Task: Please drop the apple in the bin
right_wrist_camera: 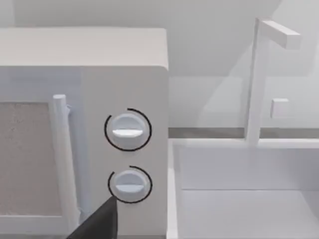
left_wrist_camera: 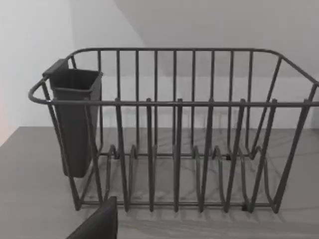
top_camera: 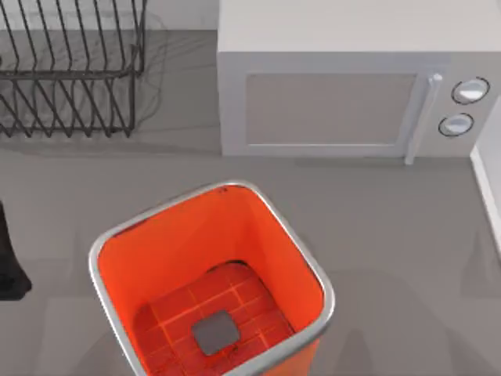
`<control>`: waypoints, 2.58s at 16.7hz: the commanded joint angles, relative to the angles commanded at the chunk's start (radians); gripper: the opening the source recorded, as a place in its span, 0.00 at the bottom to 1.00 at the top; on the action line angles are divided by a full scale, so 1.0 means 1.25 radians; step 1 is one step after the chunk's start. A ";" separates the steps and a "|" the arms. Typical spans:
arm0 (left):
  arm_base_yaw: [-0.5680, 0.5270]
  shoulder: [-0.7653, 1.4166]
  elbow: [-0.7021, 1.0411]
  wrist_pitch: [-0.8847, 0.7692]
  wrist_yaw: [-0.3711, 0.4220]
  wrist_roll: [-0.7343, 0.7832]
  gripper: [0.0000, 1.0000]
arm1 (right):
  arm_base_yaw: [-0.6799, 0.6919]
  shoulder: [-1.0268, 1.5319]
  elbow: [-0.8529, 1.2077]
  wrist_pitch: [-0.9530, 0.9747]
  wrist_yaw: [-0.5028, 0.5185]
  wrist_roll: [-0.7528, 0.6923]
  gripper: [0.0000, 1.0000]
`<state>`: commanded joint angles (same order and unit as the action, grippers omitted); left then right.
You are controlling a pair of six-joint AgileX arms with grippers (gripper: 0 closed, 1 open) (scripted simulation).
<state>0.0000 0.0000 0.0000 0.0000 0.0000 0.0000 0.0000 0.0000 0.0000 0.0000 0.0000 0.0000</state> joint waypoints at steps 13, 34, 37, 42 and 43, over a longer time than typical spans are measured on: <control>0.065 0.540 0.372 -0.316 -0.003 -0.001 1.00 | 0.000 0.000 0.000 0.000 0.000 0.000 1.00; 0.152 1.395 0.924 -0.793 -0.001 0.001 1.00 | 0.000 0.000 0.000 0.000 0.000 0.000 1.00; 0.156 1.423 0.892 -0.736 -0.001 0.001 1.00 | 0.000 0.000 0.000 0.000 0.000 0.000 1.00; 0.158 1.489 0.814 -0.585 -0.001 0.004 1.00 | 0.000 0.000 0.000 0.000 0.000 0.000 1.00; 0.158 1.494 0.807 -0.576 -0.001 0.005 1.00 | 0.000 0.000 0.000 0.000 0.000 0.000 1.00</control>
<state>0.1974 1.8681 1.0087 -0.7196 -0.0015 0.0060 0.0000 0.0000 0.0000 0.0000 0.0000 0.0000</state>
